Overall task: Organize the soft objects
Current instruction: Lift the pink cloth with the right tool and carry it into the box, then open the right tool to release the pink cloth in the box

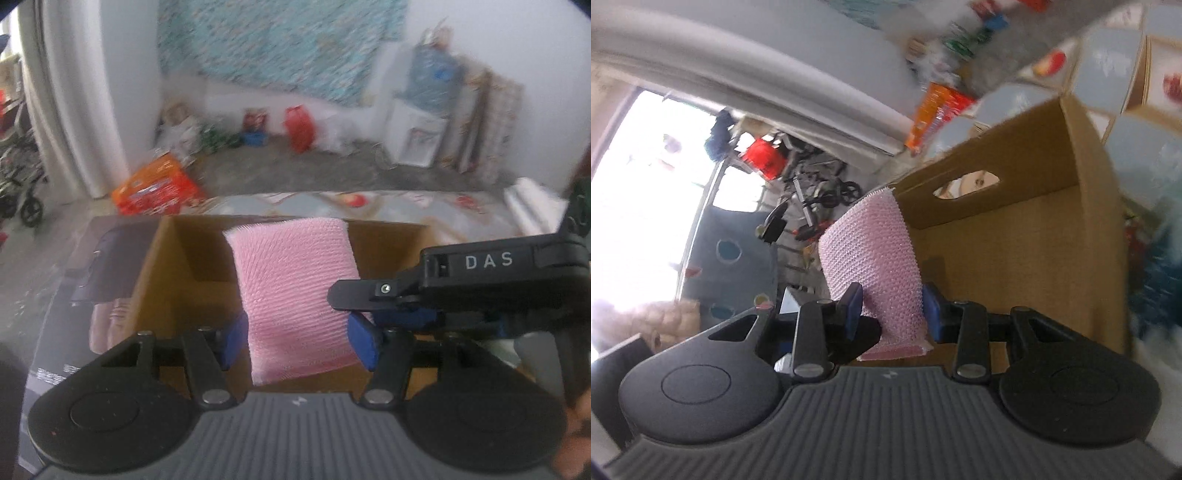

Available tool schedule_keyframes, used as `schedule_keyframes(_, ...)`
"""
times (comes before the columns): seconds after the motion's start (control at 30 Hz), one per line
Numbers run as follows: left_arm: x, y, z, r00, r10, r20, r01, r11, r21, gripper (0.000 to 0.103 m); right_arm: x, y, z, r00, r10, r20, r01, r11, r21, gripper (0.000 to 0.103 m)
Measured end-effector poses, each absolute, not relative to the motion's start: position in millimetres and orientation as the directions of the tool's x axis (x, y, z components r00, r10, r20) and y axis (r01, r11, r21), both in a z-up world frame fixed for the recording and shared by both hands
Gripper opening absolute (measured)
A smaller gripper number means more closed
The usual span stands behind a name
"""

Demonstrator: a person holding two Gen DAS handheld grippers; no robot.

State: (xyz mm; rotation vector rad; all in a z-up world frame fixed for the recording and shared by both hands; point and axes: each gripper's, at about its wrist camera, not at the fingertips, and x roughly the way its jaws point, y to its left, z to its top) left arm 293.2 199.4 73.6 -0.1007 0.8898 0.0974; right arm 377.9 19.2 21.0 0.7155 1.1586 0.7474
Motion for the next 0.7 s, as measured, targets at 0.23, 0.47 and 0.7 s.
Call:
schedule_keyframes(0.23, 327.3, 229.1, 31.2, 0.521, 0.181, -0.834, -0.223, 0.972, 0.072, 0.059, 407.2, 67.5, -37.1, 0.204, 0.776, -0.597, -0.02, 0.613, 0.79, 0.034)
schedule_keyframes(0.47, 305.5, 236.0, 36.7, 0.541, 0.182, -0.821, -0.224, 0.972, 0.068, 0.059, 406.8, 78.0, -46.2, 0.202, 0.74, -0.642, -0.025, 0.659, 0.751, 0.034)
schedule_keyframes(0.7, 288.1, 232.3, 54.6, 0.587, 0.165, -0.793, -0.224, 0.974, 0.037, 0.059, 402.9, 75.3, -41.6, 0.207, 0.741, -0.638, -0.034, 0.658, 0.753, 0.034)
